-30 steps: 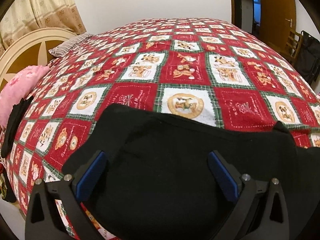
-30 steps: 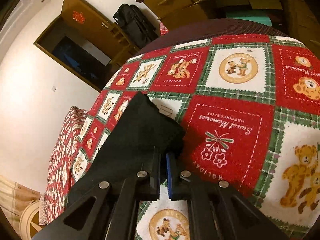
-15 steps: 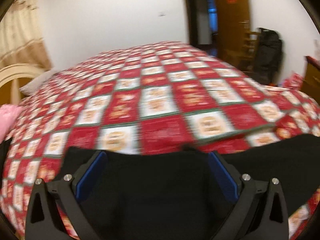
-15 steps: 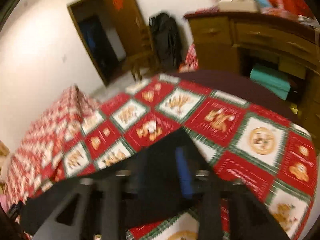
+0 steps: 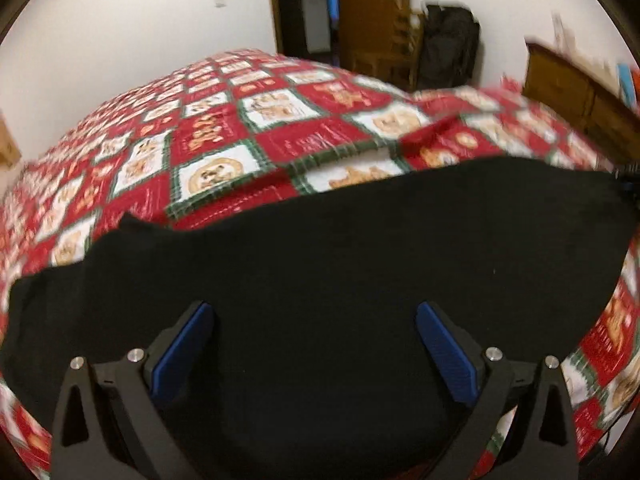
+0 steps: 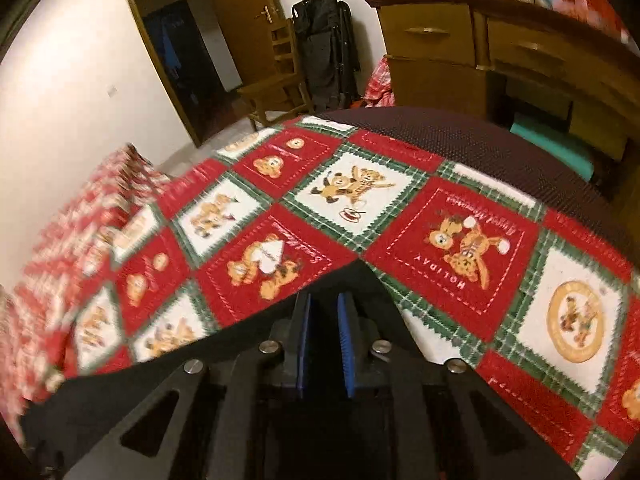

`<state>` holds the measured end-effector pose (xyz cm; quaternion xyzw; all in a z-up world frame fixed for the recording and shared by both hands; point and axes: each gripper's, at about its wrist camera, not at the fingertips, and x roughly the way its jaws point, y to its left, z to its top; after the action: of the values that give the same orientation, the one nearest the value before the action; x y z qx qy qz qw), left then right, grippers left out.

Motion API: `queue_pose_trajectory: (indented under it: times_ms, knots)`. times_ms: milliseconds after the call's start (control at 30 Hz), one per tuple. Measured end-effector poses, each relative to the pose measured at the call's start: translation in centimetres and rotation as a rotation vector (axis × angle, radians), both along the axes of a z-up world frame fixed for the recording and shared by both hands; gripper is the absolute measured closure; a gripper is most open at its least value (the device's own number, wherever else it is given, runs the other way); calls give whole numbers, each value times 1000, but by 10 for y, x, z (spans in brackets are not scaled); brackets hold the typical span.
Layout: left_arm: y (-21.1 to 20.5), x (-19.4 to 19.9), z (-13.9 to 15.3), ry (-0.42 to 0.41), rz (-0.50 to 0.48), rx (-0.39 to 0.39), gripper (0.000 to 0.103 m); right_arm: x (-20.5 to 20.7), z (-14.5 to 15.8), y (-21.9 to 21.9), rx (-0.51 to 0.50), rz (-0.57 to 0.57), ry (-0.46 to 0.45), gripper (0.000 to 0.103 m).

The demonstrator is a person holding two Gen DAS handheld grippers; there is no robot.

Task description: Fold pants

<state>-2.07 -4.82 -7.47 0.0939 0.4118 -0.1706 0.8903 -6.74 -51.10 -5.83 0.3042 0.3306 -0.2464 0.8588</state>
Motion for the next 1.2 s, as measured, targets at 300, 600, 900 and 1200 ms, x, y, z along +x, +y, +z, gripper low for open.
queue_pose_trajectory:
  times_ms: [300, 600, 900, 1200]
  knots:
    - [13, 2, 20, -18, 10, -24, 0, -124, 10, 21, 94, -242, -185, 51]
    - [31, 9, 36, -57, 77, -64, 0, -84, -12, 43, 62, -197, -51, 51]
    - [55, 14, 37, -53, 155, -53, 0, -60, -14, 41, 71, -218, -57, 53]
    - [53, 15, 31, -28, 135, -46, 0, -58, -17, 42, 118, -146, -80, 94]
